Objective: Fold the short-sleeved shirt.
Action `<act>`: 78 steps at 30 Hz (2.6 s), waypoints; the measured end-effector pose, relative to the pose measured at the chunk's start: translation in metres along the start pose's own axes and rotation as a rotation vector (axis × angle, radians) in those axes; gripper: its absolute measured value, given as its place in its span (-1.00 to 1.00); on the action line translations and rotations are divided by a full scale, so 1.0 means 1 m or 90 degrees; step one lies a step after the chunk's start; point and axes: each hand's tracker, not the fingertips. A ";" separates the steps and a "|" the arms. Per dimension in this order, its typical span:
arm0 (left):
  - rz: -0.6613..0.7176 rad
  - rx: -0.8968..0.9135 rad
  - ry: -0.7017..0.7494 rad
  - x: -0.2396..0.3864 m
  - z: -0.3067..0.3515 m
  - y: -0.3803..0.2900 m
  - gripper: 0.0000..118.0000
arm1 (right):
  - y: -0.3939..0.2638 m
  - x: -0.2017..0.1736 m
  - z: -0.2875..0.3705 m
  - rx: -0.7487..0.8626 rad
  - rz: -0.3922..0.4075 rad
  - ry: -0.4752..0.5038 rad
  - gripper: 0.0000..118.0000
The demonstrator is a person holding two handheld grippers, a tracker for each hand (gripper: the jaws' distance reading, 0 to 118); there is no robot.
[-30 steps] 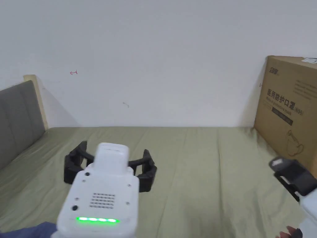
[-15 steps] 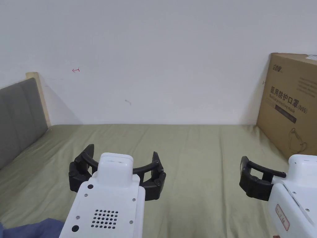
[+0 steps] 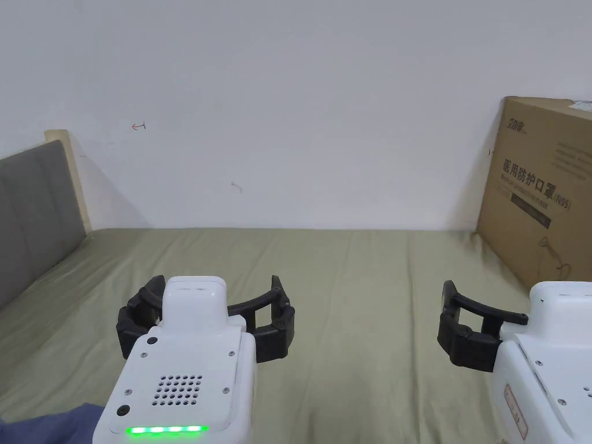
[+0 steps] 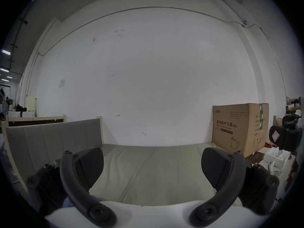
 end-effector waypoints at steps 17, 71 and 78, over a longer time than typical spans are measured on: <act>-0.011 -0.010 -0.009 0.000 0.004 0.001 0.57 | -0.012 0.013 -0.006 -0.057 -0.051 0.025 -0.26; 0.282 -0.780 0.265 -0.422 -0.061 -0.214 0.89 | -0.077 -0.124 -0.073 -0.342 -0.144 0.315 -1.00; 0.188 -0.807 0.274 -0.408 -0.082 -0.264 1.00 | -0.083 -0.141 -0.078 -0.365 -0.126 0.338 -1.00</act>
